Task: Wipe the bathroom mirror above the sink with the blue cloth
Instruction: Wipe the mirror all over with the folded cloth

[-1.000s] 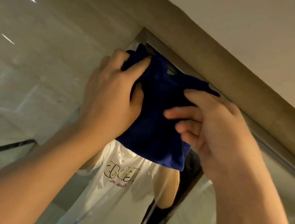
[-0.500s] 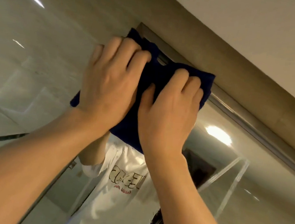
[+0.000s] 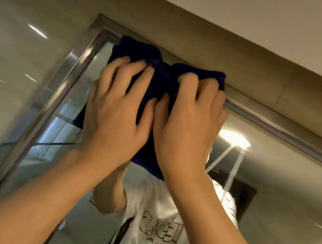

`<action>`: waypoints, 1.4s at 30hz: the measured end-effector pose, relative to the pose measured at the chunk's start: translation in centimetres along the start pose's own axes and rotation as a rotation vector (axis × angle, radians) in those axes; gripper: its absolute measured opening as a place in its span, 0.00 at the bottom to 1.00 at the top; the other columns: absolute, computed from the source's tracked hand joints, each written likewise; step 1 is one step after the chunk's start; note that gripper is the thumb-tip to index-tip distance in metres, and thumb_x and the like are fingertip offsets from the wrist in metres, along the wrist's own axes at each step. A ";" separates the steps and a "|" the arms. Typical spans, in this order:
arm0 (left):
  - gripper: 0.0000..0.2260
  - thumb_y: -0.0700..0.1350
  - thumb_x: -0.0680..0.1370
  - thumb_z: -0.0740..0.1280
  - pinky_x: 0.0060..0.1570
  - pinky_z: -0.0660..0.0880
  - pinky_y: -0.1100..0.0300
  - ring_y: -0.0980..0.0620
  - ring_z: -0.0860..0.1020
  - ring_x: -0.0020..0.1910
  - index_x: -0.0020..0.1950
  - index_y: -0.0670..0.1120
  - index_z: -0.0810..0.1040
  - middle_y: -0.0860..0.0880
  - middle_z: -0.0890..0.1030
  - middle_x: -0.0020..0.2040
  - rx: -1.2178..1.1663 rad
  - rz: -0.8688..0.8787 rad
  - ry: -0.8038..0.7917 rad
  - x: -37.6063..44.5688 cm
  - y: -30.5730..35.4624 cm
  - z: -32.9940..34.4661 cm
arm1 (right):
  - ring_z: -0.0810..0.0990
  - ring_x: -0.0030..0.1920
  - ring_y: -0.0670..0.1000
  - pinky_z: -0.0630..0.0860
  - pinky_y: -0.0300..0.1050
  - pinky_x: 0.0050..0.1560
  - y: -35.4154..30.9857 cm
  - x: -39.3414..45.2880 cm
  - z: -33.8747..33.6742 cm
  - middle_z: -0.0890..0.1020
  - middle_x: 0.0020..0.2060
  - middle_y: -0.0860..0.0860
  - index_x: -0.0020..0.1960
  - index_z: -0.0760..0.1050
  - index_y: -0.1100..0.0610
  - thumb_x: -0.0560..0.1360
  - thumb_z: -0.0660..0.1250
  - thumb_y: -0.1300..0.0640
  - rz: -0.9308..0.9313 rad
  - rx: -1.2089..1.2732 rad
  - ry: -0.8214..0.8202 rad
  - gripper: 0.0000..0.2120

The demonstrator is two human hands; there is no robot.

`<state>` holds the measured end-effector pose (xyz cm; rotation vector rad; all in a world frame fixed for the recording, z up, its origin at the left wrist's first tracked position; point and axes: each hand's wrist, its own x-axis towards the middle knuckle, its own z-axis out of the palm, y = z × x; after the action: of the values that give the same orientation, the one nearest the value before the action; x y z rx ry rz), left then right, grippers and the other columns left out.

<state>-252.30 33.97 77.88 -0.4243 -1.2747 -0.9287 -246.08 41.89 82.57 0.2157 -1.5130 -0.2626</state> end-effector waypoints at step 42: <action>0.20 0.49 0.79 0.60 0.54 0.66 0.46 0.38 0.68 0.67 0.72 0.56 0.72 0.43 0.73 0.69 -0.235 0.090 -0.156 -14.7 57.4 10.8 | 0.74 0.44 0.51 0.71 0.48 0.44 45.6 -12.8 -37.2 0.73 0.45 0.50 0.53 0.74 0.60 0.76 0.64 0.50 0.242 -0.131 0.170 0.14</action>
<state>-214.24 80.65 79.31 -0.7450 -1.2805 -0.9868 -207.78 88.36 82.29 -0.0491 -1.3334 -0.1452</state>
